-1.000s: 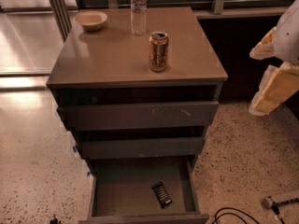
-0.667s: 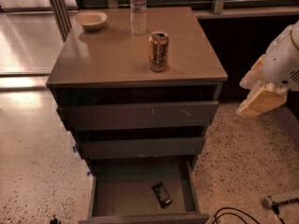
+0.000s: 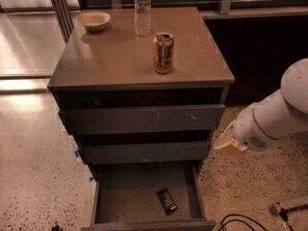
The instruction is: Pick rxbar chocolate from bottom drawer and place on counter
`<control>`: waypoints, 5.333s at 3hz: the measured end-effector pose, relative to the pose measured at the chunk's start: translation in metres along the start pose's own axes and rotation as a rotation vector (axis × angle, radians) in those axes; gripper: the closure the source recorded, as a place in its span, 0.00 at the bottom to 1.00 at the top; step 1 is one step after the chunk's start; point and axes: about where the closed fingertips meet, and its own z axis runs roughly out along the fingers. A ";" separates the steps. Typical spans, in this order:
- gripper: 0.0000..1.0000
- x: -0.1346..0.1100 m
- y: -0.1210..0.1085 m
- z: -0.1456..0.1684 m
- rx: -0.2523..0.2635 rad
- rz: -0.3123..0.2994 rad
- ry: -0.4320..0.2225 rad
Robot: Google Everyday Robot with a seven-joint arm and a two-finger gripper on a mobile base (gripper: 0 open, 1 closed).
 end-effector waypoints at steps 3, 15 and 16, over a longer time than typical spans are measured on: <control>1.00 0.000 -0.005 0.016 0.034 0.004 -0.032; 1.00 0.135 0.011 0.557 0.010 0.160 -0.216; 1.00 0.132 -0.020 0.559 0.041 0.180 -0.233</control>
Offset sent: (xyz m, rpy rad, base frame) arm 0.0055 0.0004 -0.0047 0.0014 -0.0165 -0.0096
